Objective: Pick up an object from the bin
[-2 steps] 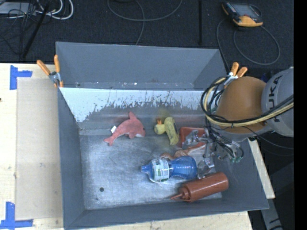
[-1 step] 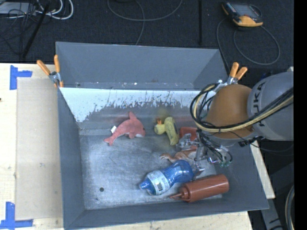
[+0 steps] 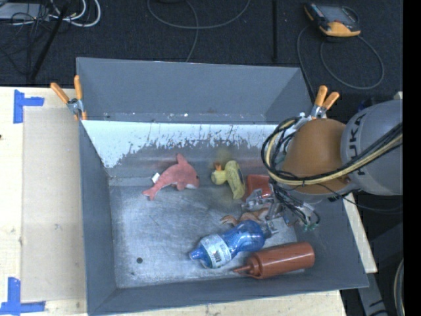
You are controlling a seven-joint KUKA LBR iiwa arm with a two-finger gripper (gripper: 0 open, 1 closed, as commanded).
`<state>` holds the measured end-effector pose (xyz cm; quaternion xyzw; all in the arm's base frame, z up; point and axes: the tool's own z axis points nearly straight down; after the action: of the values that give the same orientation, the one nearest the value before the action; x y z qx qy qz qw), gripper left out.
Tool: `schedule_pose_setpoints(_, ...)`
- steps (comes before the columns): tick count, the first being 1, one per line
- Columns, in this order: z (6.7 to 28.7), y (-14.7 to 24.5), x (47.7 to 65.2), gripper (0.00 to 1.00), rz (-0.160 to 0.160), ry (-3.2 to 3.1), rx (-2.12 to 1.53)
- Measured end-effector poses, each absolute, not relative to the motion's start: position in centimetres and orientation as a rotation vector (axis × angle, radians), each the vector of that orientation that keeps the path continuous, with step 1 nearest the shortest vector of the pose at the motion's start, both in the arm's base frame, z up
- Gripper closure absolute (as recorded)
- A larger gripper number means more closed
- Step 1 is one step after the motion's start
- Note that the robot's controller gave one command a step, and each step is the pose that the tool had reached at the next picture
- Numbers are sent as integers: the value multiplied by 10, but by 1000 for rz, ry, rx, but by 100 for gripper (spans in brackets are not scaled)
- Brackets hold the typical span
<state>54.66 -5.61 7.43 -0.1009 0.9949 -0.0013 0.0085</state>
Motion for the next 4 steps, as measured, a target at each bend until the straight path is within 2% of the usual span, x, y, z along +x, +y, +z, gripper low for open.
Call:
schedule_pose_setpoints(3,83,-55,544,100,1,3125,-320)
schedule_pose_setpoints(4,103,-55,541,100,3,3134,-321)
